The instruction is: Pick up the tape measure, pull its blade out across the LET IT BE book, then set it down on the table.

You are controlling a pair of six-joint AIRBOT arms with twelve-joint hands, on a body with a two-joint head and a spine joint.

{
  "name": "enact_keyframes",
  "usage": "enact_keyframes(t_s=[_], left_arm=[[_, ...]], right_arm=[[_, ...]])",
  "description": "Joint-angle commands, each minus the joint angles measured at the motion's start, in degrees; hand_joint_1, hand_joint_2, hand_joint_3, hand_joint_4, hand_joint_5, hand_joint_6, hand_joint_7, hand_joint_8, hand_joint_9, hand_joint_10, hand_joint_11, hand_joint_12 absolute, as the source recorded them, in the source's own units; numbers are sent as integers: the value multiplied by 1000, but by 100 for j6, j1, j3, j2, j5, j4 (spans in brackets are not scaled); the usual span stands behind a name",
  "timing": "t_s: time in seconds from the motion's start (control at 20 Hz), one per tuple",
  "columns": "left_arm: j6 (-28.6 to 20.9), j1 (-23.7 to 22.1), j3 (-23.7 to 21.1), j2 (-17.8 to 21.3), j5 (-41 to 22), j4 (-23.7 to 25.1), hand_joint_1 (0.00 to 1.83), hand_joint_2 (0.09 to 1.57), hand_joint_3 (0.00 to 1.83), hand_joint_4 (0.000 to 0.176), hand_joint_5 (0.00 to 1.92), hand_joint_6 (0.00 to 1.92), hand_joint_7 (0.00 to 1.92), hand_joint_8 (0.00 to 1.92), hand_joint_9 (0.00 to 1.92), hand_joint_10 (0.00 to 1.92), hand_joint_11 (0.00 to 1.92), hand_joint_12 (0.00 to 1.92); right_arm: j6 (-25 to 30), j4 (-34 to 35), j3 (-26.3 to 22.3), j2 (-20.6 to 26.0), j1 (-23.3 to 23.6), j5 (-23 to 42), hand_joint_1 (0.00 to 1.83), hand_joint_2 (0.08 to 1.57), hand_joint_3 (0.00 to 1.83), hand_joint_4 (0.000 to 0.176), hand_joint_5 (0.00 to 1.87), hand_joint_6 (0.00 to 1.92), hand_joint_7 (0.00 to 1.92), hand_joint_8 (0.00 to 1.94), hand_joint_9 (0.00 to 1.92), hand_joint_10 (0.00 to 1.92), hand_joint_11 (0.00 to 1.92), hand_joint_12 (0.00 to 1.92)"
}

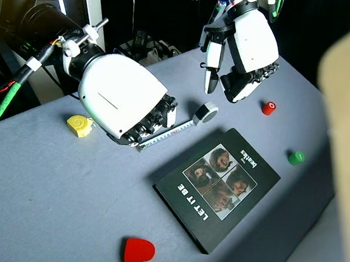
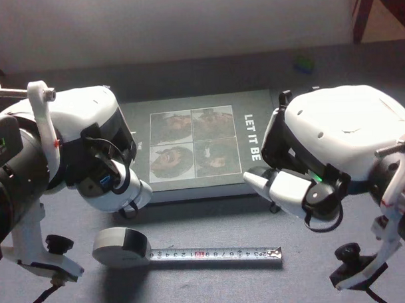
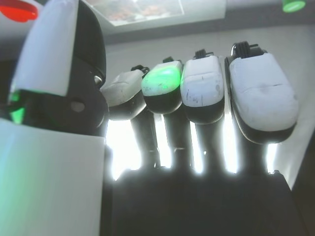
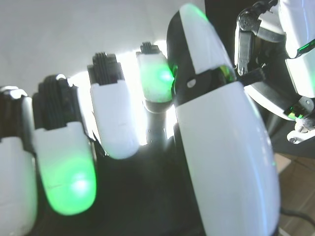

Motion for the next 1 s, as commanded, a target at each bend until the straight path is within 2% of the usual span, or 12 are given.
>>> enact_keyframes(t_s=[0.0, 0.05, 0.1, 0.15, 0.3, 0.55, 0.6, 0.7, 0.85, 0.9, 0.95], left_arm=[[-26, -26, 3, -29, -53, 456, 153, 1067, 106, 69, 229, 62, 203, 49, 231, 79, 23, 725], [-26, -24, 0, -29, -53, 466, 153, 1067, 106, 69, 229, 62, 203, 49, 231, 79, 23, 725], [-26, -21, -4, -29, -53, 468, 143, 1117, 14, 70, 249, 9, 224, 5, 240, 11, 0, 739], [-26, -13, -10, -29, -53, 486, 143, 1118, 9, 68, 244, 5, 213, 0, 231, 5, 7, 744], [-58, 66, -1, -30, -53, 494, 150, 1121, 4, 67, 242, 1, 206, 0, 202, 4, 0, 690], [-74, 108, 106, -22, 73, 461, 137, 1116, 0, 65, 255, 4, 206, 0, 237, 4, 0, 707], [-72, 103, 136, -22, 70, 398, 218, 1074, 0, 63, 242, 4, 208, 1, 238, 3, 0, 708], [-64, 105, 179, -21, 78, 428, 417, 933, 0, 51, 247, 2, 217, 2, 232, 0, 0, 675], [-33, 183, 367, 121, 733, 484, 681, 887, 0, 9, 270, 5, 265, 12, 268, 10, 24, 696], [-211, 245, 435, 187, 995, 688, 749, 904, 0, 2, 301, 4, 305, 6, 311, 8, 58, 692], [-817, 392, 532, 293, 1339, 1225, 794, 938, 2, 0, 330, 3, 344, 3, 347, 5, 95, 686]], right_arm=[[39, -520, -29, 2, 17, -307, 2, 993, 203, 83, 79, 74, 89, 43, 28, 70, 0, 532], [39, -544, -34, 2, 4, -305, 2, 993, 203, 83, 79, 74, 89, 43, 28, 70, 0, 532], [39, -557, -37, 2, 2, -304, 0, 1078, 31, 79, 102, 6, 106, 0, 53, 9, 0, 516], [39, -569, -40, 2, 0, -308, 10, 1083, 12, 80, 109, 3, 123, 3, 74, 9, 0, 584], [39, -577, -47, 3, -18, -308, 23, 1087, 10, 80, 120, 6, 148, 10, 90, 12, 0, 599], [21, -606, -72, 5, -37, -333, 56, 1083, 3, 82, 124, 4, 145, 3, 114, 13, 0, 644], [10, -607, -72, 6, -46, -347, 58, 1085, 4, 82, 126, 4, 148, 3, 118, 13, 0, 647], [-13, -606, -77, 17, -47, -348, 57, 1086, 4, 81, 124, 3, 157, 6, 129, 16, 0, 650], [-211, -606, -85, 77, 11, -312, 55, 1094, 4, 80, 124, 1, 172, 4, 140, 11, 0, 700], [-257, -607, -89, 89, 23, -305, 55, 1095, 3, 80, 124, 1, 178, 4, 147, 10, 0, 721], [-297, -607, -92, 94, 34, -286, 74, 1090, 0, 80, 124, 1, 180, 4, 156, 12, 0, 725]])
